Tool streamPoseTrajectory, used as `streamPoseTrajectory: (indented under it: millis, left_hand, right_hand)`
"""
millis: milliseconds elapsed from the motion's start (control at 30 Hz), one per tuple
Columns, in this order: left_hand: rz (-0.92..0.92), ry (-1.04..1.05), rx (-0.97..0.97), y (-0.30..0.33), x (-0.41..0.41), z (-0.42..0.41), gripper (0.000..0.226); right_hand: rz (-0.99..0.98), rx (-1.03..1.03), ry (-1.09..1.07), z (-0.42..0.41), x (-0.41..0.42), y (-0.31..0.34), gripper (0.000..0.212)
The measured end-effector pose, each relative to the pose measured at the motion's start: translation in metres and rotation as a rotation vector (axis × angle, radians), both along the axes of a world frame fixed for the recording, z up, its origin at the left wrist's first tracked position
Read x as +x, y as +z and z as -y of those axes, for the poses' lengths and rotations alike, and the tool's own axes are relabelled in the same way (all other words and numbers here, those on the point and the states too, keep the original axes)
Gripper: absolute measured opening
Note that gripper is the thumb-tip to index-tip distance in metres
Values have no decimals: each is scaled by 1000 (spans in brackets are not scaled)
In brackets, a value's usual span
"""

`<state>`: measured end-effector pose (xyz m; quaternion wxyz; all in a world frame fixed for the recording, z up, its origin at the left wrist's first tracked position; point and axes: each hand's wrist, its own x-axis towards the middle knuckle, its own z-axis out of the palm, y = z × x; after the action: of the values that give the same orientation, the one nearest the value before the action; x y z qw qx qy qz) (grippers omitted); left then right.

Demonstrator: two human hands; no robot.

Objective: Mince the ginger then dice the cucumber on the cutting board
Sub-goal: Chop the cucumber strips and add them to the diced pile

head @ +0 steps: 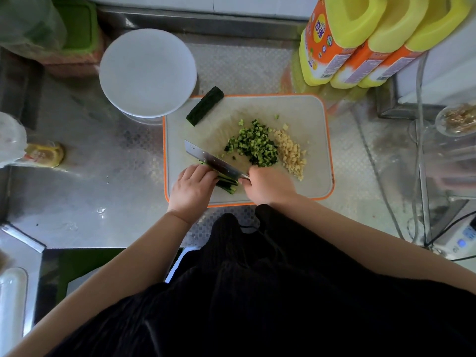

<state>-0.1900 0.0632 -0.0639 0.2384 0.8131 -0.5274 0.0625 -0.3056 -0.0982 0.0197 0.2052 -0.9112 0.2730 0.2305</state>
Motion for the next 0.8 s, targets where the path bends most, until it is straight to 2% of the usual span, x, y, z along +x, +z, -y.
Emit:
streamPoseTrajectory:
  millis: [567,800]
  left_hand:
    - [-36,2,64,1,1,1,11]
    - [-28,13,61,2,1,1,13]
  right_hand:
    - [-34,28,57,7,0,-4,37]
    - [-120,34,106,9,8,1,42]
